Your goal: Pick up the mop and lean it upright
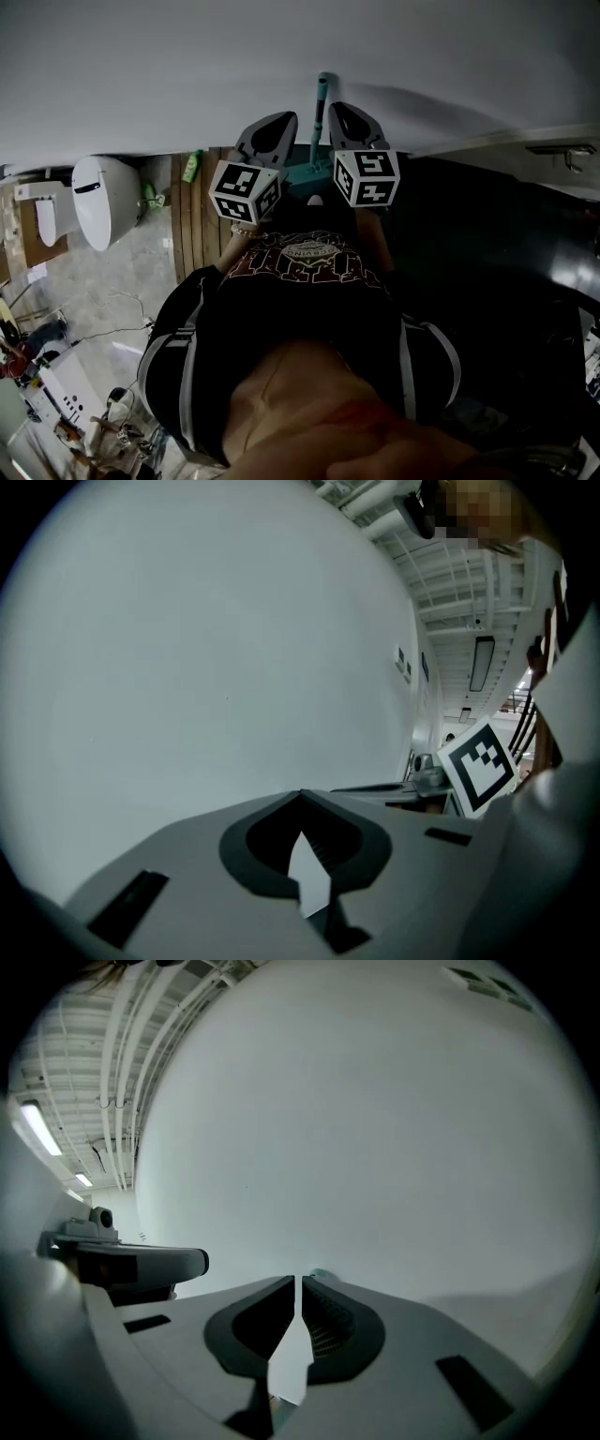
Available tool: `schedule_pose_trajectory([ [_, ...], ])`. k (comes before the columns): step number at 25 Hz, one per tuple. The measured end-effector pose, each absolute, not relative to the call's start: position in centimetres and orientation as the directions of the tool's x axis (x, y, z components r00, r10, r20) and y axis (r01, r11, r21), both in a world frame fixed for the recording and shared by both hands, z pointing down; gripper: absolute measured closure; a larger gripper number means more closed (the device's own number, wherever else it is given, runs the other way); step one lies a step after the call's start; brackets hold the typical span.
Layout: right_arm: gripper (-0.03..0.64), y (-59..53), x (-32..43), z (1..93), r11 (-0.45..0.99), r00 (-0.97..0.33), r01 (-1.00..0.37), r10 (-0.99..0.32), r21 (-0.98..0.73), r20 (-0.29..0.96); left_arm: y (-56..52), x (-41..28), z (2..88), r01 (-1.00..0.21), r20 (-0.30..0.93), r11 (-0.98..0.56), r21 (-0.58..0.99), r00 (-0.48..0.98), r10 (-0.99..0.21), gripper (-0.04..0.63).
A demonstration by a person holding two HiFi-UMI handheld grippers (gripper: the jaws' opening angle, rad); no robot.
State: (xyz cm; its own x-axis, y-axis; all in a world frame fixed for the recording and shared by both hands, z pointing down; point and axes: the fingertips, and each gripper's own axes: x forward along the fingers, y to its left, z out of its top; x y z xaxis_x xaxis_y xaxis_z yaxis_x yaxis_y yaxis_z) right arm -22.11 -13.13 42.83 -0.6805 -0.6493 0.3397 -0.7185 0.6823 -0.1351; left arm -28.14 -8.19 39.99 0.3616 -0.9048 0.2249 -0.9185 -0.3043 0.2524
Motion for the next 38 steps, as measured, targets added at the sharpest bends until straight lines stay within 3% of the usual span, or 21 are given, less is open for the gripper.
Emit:
schedule_pose_trajectory([
  [9, 0.592, -15.7, -23.9, 45.2, 0.605, -0.593, -0.790, -0.709, -0.102, 0.381, -10.3, -30.9, 40.6, -0.896, 0.237, -0.368, 0.251, 0.425, -0.874, 0.549],
  [19, 0.495, -17.9, -25.0, 48.1, 0.548, -0.518, -0.833, -0.723, -0.078, 0.457, -12.1, -32.5, 41.0, -0.875, 0.242, -0.411, 0.255, 0.469, -0.849, 0.549],
  [38, 0.495, -20.5, -25.8, 50.6, 0.457, -0.398, -0.890, -0.782, 0.007, 0.480, -12.9, -34.7, 41.4, -0.872, 0.246, -0.405, 0.277, 0.471, -0.847, 0.549],
])
